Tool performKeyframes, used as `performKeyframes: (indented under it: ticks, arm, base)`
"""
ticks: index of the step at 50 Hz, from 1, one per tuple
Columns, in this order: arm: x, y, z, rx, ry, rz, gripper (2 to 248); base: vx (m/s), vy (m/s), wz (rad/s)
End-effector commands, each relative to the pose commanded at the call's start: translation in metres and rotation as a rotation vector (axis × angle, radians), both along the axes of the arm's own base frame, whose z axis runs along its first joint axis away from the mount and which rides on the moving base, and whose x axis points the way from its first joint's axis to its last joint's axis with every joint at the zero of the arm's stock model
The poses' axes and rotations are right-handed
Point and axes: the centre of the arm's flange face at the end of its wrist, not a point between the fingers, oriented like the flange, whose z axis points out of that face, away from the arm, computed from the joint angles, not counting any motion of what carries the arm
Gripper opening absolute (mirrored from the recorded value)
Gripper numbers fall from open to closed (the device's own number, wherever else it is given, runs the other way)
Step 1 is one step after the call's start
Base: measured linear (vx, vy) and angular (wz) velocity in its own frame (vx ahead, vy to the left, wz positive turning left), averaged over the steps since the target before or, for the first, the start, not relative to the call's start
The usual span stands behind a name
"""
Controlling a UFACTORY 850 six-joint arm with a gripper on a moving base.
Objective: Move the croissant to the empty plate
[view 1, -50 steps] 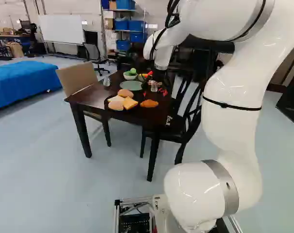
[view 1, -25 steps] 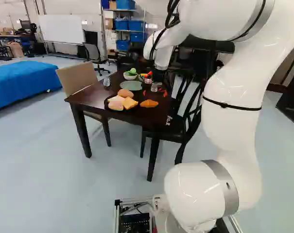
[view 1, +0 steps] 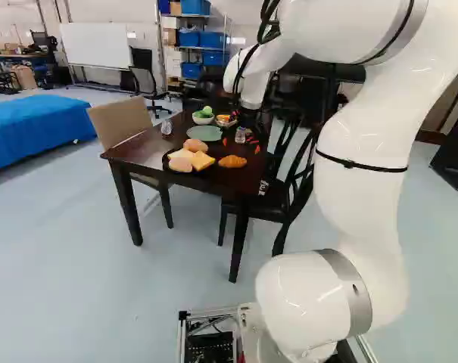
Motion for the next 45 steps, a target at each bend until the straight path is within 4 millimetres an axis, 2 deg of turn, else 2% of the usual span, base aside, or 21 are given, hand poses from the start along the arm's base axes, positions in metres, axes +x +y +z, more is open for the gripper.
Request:
performKeyframes:
  ticks: [45]
  arm:
    - [0.0, 0.0, 0.0, 0.119, 0.003, -0.457, 247]
  base:
    - [0.0, 0.0, 0.0]
